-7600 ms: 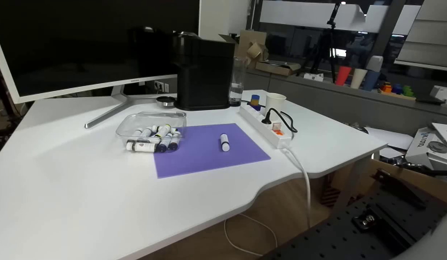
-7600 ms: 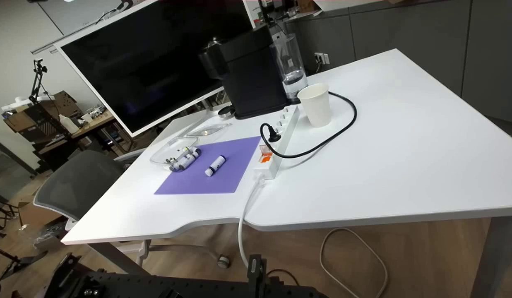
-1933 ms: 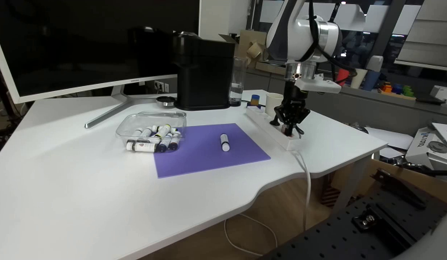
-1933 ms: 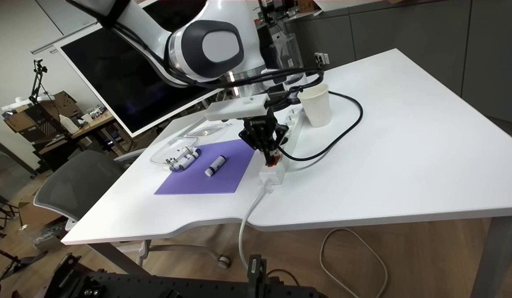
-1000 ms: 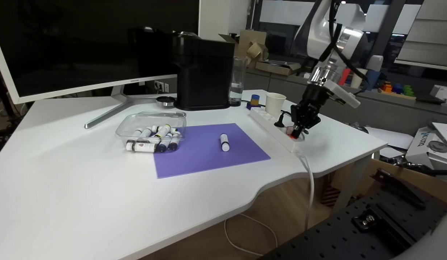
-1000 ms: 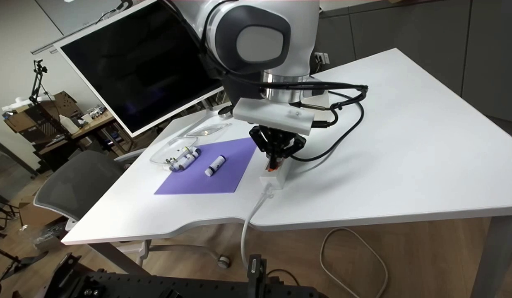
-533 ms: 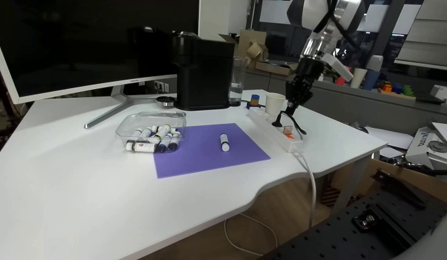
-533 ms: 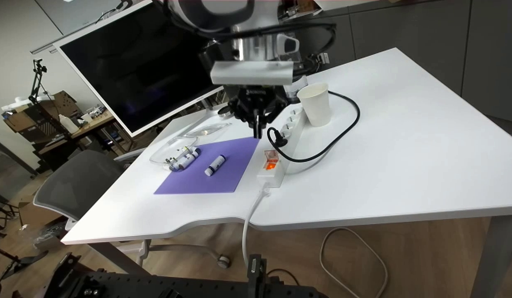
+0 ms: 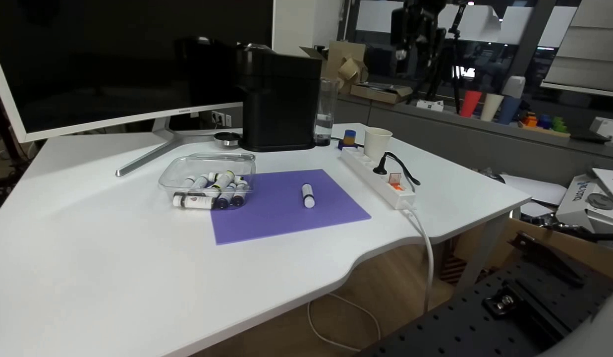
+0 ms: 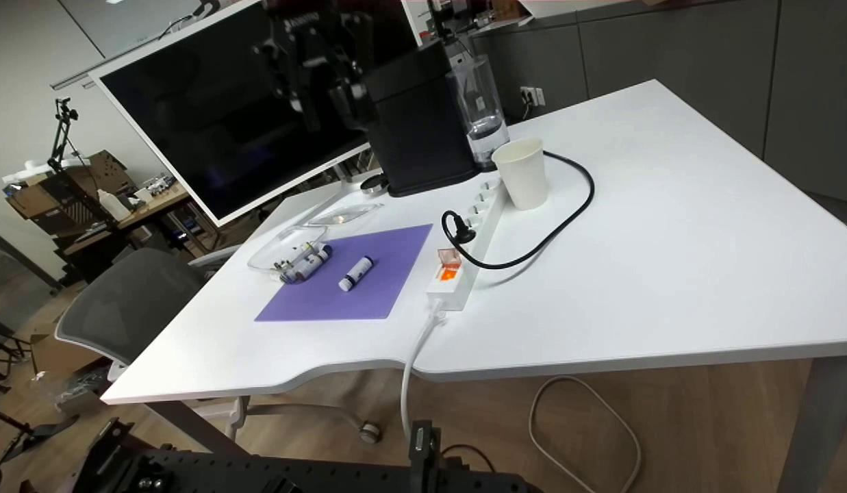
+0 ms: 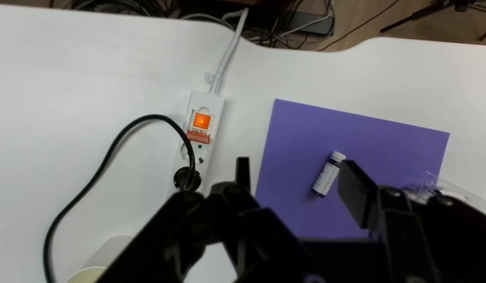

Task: Turn on the big switch on the adapter

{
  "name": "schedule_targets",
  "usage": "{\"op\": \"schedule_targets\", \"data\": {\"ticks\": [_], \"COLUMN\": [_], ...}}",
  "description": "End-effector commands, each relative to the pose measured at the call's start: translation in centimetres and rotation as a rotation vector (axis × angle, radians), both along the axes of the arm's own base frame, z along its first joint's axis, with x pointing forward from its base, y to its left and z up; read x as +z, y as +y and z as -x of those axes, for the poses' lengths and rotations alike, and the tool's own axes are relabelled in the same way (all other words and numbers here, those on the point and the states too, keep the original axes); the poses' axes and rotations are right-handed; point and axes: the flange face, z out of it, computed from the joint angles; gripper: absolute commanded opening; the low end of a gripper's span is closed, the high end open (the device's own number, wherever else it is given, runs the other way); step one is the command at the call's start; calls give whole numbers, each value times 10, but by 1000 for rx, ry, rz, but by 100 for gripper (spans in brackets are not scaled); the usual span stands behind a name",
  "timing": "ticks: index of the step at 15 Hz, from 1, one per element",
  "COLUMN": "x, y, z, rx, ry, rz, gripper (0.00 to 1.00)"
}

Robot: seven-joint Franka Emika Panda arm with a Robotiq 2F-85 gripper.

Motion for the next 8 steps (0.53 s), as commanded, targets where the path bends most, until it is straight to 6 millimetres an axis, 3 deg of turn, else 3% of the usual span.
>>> {"op": "schedule_targets", "data": {"ticks": [1, 4, 6, 8], "x": [63, 77, 65, 35], "y": [38, 60, 64, 63], "z": [14, 28, 40, 53], "rx": [-71, -72, -61, -50], "ry": [32, 85, 118, 130], "rz": [152, 202, 187, 152], "gripper": [93, 100, 100, 100]}}
